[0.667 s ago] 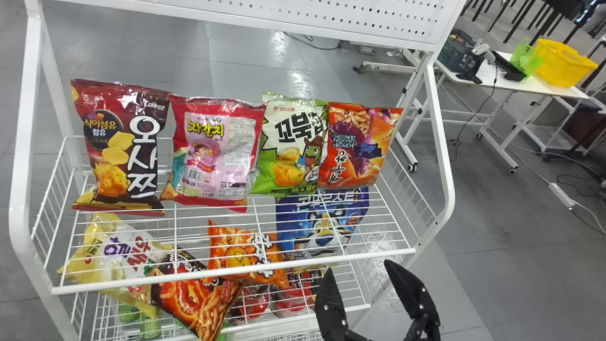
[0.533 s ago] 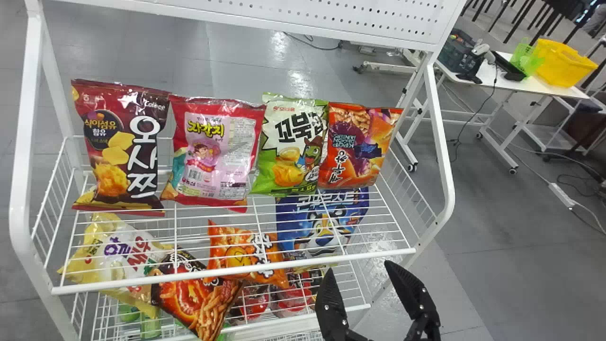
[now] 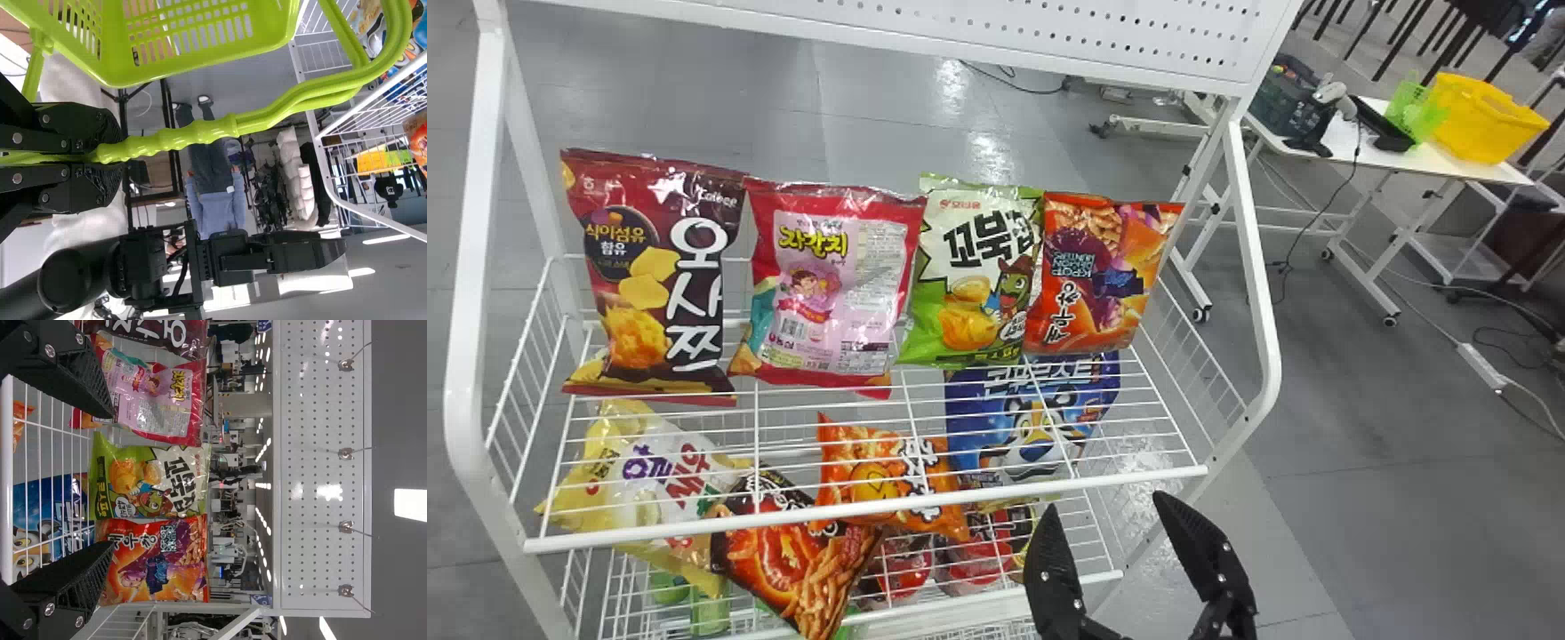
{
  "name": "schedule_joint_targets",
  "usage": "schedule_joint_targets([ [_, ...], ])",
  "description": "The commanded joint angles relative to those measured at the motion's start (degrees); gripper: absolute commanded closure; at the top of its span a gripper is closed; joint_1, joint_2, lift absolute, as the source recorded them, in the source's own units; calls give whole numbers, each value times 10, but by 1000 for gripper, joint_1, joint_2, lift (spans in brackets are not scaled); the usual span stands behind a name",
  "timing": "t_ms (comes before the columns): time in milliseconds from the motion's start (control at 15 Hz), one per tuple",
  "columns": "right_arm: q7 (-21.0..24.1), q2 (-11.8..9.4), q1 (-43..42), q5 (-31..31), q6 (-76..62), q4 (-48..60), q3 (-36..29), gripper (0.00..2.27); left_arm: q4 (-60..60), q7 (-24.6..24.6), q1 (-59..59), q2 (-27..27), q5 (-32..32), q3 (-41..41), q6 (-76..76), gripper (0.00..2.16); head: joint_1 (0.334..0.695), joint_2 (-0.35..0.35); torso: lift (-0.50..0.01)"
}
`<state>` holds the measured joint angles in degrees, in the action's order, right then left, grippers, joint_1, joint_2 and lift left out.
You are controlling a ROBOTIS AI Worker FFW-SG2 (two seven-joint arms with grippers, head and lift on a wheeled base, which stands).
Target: Hold basket handle with left hand then pick Jagalchi snack with right hand and place into basket
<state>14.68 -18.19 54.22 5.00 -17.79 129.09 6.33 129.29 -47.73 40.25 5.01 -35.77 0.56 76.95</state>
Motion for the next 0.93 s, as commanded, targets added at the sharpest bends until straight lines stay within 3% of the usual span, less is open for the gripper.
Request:
schedule_joint_targets([
  [0,0,0,-5,0,9,0,1,137,0,1,0,0,0,-2,0,2081,695,-350,-9],
  [467,0,5,-98,-6,109,-16,53,137,-4,-1,-3,-1,1,-7,-2,2081,695,-350,-9],
  [600,0,14,-145,-10,169,-21,78,137,-4,-2,-3,-1,1,-8,-2,2081,695,-350,-9],
  [867,1,54,-197,-31,253,-26,95,137,-4,-1,-21,9,12,-27,2,2081,695,-350,-9],
])
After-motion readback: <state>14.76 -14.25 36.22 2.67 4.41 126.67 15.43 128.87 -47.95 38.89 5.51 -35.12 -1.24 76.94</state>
